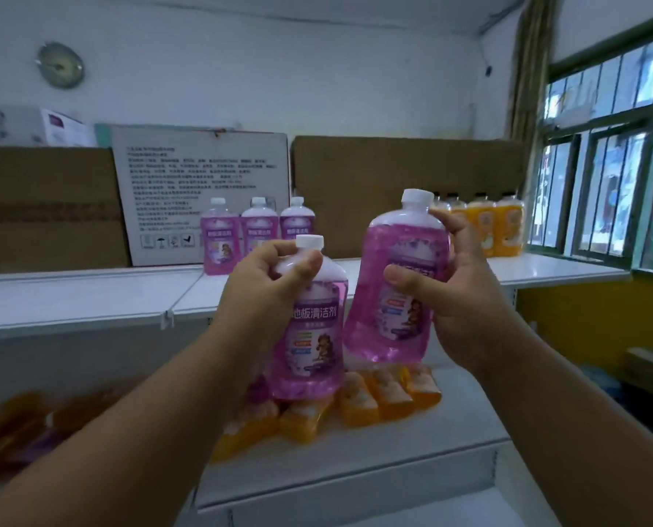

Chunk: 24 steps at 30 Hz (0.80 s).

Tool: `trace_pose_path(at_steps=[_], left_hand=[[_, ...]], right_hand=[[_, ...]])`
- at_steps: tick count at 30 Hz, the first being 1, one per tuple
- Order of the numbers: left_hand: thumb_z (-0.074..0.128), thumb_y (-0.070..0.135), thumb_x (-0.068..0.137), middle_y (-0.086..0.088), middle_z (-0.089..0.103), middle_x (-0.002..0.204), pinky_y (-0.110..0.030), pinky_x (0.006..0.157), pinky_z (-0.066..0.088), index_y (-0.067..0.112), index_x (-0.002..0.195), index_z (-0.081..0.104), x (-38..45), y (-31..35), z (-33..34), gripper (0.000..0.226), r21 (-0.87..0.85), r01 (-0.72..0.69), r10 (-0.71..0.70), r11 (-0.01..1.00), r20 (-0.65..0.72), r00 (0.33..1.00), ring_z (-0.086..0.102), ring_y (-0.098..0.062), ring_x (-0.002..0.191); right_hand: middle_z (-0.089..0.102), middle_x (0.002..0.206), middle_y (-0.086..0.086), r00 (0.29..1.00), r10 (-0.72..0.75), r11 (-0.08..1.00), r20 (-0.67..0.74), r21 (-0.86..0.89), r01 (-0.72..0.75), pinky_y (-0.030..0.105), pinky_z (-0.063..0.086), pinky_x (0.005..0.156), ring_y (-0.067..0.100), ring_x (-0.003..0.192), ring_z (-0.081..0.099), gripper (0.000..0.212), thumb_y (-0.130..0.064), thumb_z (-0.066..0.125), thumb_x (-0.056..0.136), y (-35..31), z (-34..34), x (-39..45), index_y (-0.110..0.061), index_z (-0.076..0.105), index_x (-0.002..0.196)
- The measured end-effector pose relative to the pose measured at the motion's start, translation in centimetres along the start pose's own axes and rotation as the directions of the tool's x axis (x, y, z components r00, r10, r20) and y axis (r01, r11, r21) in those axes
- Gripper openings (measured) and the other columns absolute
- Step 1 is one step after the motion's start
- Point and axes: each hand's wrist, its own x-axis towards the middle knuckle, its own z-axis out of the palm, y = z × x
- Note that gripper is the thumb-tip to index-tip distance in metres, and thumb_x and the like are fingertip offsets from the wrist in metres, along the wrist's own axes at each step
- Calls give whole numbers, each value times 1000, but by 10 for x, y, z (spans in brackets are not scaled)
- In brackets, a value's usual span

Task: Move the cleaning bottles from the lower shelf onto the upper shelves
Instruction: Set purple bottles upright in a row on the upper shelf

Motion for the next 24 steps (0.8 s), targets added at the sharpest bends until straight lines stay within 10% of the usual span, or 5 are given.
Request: trace_pose_path(at_steps=[7,11,16,24], left_hand=[[59,67,74,4,72,86,-30,56,61,29,105,66,72,20,50,50,305,-275,277,912,35,960,72,-9,72],[49,73,69,-2,68,100,-43,68,63,21,118,61,119,7,78,72,391,-262,290,882,-14,957,71,-19,85],[53,54,89,-1,67,103,-36,67,63,21,121,58,165,-27,101,46,464,-175,239,869,-83,967,69,-12,85],[53,41,99,-6,64,117,-47,90,54,15,130,54,207,-67,108,40,571,-89,185,816,-112,976,64,-25,103]], right_hand=[[64,111,-8,996,-86,969,-3,-233,83,43,60,71,19,102,69,81,-38,94,53,-14,-50,63,-55,48,118],[61,117,-1,995,-104,949,3,-299,100,44,61,73,19,102,68,82,-38,93,53,3,-84,106,-56,45,117],[53,122,-6,992,-104,893,66,-433,123,41,60,79,15,106,63,79,-28,87,69,40,-109,157,-55,34,121],[52,121,-6,997,-62,874,35,-480,71,10,51,56,8,101,60,81,-26,87,70,104,-127,201,-52,29,121]])
